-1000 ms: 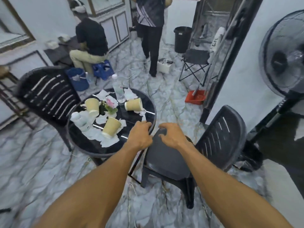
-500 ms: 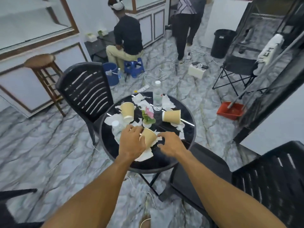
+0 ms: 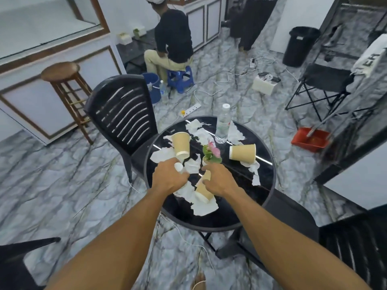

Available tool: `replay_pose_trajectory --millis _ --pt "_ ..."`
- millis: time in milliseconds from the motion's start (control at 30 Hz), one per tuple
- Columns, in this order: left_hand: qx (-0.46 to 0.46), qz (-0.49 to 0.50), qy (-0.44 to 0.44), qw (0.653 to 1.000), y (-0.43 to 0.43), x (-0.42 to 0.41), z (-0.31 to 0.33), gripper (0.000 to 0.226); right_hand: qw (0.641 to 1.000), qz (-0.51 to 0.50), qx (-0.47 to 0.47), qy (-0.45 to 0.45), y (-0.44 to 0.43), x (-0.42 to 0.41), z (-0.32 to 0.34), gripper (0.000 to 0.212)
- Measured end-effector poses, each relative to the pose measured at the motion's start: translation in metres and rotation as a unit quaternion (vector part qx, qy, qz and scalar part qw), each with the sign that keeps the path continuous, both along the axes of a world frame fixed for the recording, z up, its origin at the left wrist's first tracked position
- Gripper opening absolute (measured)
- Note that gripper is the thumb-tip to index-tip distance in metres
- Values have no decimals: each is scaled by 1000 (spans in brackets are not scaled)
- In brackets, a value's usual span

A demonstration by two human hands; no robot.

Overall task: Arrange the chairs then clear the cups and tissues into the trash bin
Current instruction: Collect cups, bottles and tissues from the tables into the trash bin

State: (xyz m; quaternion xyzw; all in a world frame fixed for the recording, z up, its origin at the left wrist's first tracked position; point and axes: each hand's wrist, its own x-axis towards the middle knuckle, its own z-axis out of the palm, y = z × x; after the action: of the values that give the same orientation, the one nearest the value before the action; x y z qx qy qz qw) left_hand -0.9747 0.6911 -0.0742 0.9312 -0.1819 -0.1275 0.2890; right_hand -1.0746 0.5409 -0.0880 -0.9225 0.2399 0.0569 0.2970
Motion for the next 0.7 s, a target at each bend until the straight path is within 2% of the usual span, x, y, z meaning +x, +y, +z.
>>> replay_pose_trajectory --millis 67,367,533,700 --pt "1 -1 -8 1000 -3 -2 1 18 1000 -6 2 3 -4 -9 0 48" --pt "6 -48 -117 992 -24 -36 61 27 997 -65 1 -44 -21 -82 32 48" --pt "-48 -112 -124 985 -59 -114 90 24 992 -115 -7 -60 -38 -164 59 50" --pt "-64 -204 -129 968 -110 -212 110 23 978 -193 -39 -74 -62 -281 88 39"
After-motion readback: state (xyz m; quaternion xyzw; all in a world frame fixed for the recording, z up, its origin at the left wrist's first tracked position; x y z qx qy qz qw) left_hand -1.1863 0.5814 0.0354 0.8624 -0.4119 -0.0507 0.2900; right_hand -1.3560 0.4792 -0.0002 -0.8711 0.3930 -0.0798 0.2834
